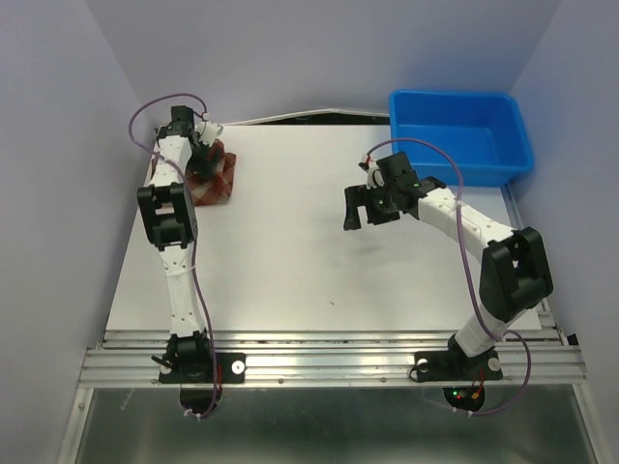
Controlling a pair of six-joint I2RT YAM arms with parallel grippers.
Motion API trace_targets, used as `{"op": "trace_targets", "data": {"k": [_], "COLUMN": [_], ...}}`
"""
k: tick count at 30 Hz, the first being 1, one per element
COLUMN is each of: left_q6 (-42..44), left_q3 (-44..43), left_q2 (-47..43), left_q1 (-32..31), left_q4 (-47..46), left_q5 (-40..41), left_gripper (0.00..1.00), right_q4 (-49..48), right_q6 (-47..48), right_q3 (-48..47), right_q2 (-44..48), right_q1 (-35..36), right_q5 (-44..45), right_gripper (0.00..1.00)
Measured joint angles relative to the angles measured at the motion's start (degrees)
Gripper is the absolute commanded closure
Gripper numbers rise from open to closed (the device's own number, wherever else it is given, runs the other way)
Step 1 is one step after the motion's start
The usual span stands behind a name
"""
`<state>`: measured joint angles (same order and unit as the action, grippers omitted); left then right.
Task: Fold and stack the skirts
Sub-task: Neatly place the folded skirt to the corner
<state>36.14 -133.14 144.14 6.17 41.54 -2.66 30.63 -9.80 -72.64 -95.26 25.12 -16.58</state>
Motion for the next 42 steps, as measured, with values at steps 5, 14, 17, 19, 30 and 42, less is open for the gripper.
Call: {"op": "trace_targets", "data": {"k": [5,14,17,19,30,42], "left_q6": [2.9,3.1,2.1,1.0,-3.2,-7.8], "left_q3": [1.2,11.9,20.2,26.0,46.7,44.8], "left_q2": [-0.7,-14.8,-25.9,-33.0,-35.8,-26.5], "left_q1": [-0.5,-0.4,-0.4,-0.4,2.9,3.4], "left_q4": [-1.6,-1.9,-1.7,-1.9,-2.5,-9.1], "left_q5": [0.0,-2.4,-3.7,-4.6,-8.1,-7.6], "left_gripper": [0.05,0.04,0.08,0.09,0.10,0.09], "right_q4": [0.3,1.2,1.6,1.8,2.3,2.4], "right_q6": [0.0,0.2,0.2,0.4,1.3,1.9], "right_q3": [0.0,0.0,0.0,0.0,-0.1,-0.1], "right_q2": [0.0,0.7,2.1,3.2,5.0,7.1], "right_q1": [0.0,0.0,0.0,0.0,0.0,0.0], "right_q5": [-0.4,-0.4,-0.6,-0.7,-1.9,-2.8], "right_gripper": [0.00,0.00,0.00,0.00,0.00,0.00]}}
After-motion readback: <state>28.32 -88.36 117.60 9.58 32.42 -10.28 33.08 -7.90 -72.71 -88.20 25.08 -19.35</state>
